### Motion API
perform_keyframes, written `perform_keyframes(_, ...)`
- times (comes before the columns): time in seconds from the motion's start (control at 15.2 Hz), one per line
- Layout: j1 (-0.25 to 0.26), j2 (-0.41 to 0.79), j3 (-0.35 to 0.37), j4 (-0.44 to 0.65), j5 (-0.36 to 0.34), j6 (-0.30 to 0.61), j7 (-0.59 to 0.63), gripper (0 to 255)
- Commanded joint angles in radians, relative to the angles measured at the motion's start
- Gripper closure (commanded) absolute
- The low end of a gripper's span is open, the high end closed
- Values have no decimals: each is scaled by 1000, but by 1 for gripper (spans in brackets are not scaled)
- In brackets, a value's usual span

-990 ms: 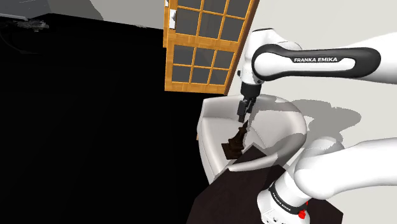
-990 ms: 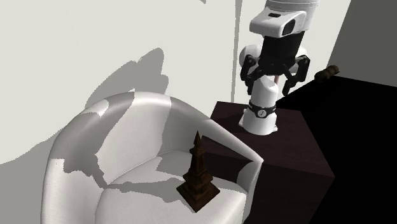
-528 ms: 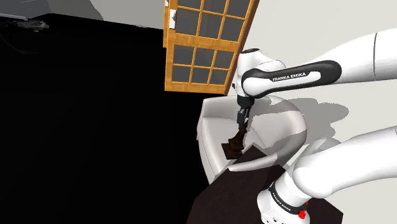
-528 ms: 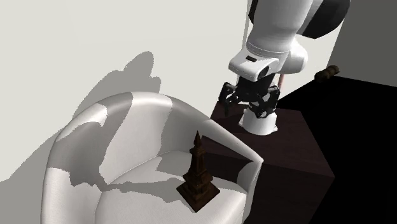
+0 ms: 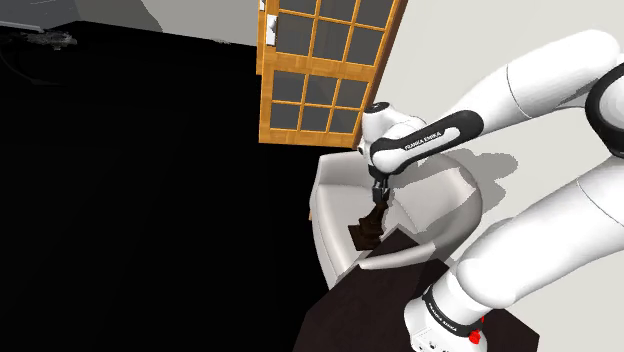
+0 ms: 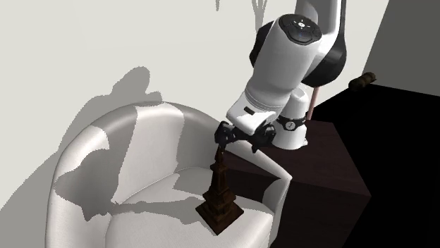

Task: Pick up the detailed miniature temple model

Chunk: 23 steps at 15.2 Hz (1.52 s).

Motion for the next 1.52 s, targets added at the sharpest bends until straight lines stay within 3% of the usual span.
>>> perform_keyframes(0.0, -18, 77, -9, 12, -69, 61, 9, 0)
perform_keyframes(0.2, -45, 193, -28, 51, -175, 134, 27, 0)
perform_keyframes(0.86, -51, 307, -37, 56, -227, 233, 96, 0)
perform_keyframes(0.92, -51, 304, -37, 54, -228, 233, 96, 255)
perform_keyframes(1.45, -51, 305, -36, 54, -228, 232, 96, 255)
